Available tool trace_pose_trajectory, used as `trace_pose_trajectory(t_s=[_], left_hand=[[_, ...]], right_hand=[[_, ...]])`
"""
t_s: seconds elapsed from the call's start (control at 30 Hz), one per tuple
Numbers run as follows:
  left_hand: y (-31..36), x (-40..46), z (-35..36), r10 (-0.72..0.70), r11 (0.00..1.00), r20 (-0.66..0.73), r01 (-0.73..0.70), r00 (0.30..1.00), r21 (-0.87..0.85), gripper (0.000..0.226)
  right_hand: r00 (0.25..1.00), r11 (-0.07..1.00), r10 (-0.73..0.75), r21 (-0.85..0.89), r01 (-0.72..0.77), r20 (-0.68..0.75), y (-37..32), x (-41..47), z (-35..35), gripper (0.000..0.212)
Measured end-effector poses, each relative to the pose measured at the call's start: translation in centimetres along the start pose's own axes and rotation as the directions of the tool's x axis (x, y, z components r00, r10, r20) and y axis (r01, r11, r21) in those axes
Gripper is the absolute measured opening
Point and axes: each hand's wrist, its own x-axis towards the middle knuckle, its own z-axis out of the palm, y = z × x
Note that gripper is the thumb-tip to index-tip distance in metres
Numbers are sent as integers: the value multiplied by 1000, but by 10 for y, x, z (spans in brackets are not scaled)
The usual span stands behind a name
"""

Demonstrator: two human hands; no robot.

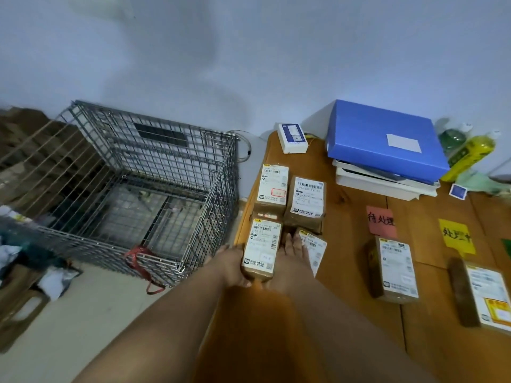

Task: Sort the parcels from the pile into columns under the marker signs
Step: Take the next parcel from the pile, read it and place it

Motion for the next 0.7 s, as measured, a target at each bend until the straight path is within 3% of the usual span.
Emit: trace_pose_trajectory(t_s=[0.13, 0.27, 0.4, 0.57, 0.7], left_hand=[[-8, 7, 8, -39, 992, -76, 30, 996, -123, 56], [-13, -1, 12, -57, 987, -90, 43, 994, -156, 55], [-12, -17, 1, -38, 983, -126, 15, 991, -183, 38], [15, -59, -35, 45, 954, -246, -115, 968, -277, 46], [50, -96, -74, 154, 935, -388, -261, 909, -240, 54]], right_hand=[[998, 997, 9, 83, -4, -60, -1, 3, 4, 114], [995, 988, -17, 152, 32, -98, -3, 1, 7, 117], [990, 968, -42, 240, 73, -132, -9, -5, -1, 118], [962, 904, -123, 372, 210, -243, -18, -20, -36, 104], [922, 841, -77, 471, 264, -380, -10, -39, -88, 104]])
